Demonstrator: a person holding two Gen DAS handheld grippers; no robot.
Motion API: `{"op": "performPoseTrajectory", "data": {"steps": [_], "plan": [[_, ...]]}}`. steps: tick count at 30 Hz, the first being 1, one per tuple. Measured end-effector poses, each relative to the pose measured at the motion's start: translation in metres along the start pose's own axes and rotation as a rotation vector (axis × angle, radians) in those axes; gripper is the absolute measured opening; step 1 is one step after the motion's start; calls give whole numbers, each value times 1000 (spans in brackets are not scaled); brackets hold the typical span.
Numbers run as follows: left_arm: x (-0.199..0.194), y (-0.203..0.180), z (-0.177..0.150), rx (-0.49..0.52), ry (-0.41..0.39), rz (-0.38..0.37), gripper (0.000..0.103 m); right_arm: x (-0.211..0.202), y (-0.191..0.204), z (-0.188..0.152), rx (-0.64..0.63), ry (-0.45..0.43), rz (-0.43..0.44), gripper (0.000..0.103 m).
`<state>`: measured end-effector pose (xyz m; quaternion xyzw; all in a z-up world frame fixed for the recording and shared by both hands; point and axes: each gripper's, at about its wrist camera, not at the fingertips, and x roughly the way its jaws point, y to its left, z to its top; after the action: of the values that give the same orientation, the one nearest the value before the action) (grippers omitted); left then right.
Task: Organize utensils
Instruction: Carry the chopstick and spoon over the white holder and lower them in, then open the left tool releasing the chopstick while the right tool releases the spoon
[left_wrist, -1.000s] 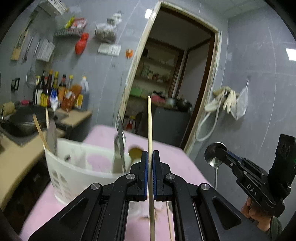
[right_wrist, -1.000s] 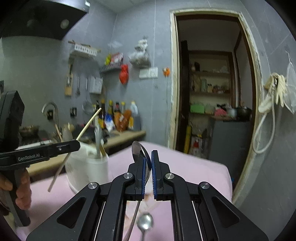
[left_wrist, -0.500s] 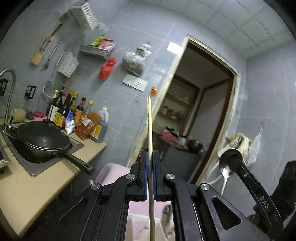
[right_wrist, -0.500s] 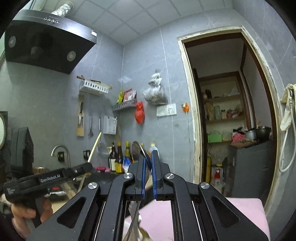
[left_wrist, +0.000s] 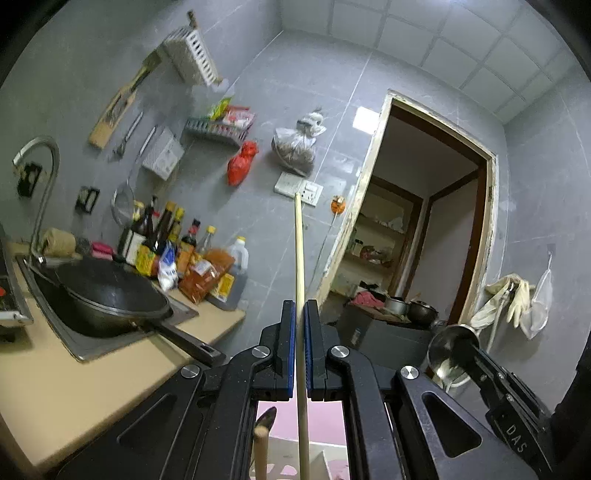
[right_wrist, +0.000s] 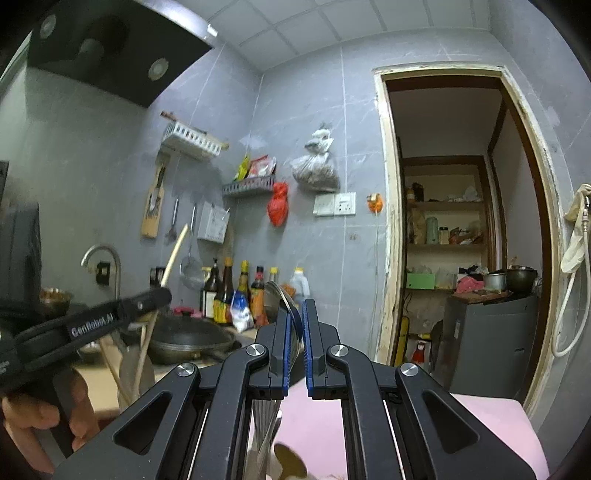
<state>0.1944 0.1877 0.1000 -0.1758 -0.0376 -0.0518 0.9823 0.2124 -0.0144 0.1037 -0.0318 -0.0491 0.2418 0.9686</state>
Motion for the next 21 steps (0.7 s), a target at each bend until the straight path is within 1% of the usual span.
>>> {"op": "performPoseTrajectory", "data": {"steps": [2, 5, 9, 12, 14, 15, 16, 19, 20, 21], "plan": [[-3, -4, -5, 31, -21, 3, 3, -1, 1, -5, -14, 11, 3, 4], [-4, -10, -12, 67, -30, 4, 3, -4, 0, -10, -10, 28, 10, 4], [-3, -13, -22, 102, -4, 9, 3, -6, -1, -14, -3, 48, 28, 5], [-4, -18, -30, 140, 53, 5, 3, -9, -1, -15, -4, 71, 50, 7], [-5, -19, -33, 149, 88, 2, 3, -12, -1, -16, -9, 86, 64, 13], [-6, -20, -35, 149, 112, -5, 3, -14, -1, -16, -6, 92, 73, 21], [-5, -20, -36, 149, 126, -6, 4, -15, -1, -15, -2, 99, 84, 26], [-6, -22, -38, 136, 184, -24, 7, -20, 1, -14, -9, 111, 103, 27], [-7, -23, -38, 129, 200, -31, 9, -22, 2, -13, -13, 114, 107, 27], [-8, -23, -38, 120, 213, -38, 14, -24, 1, -12, -14, 117, 109, 28]]}}
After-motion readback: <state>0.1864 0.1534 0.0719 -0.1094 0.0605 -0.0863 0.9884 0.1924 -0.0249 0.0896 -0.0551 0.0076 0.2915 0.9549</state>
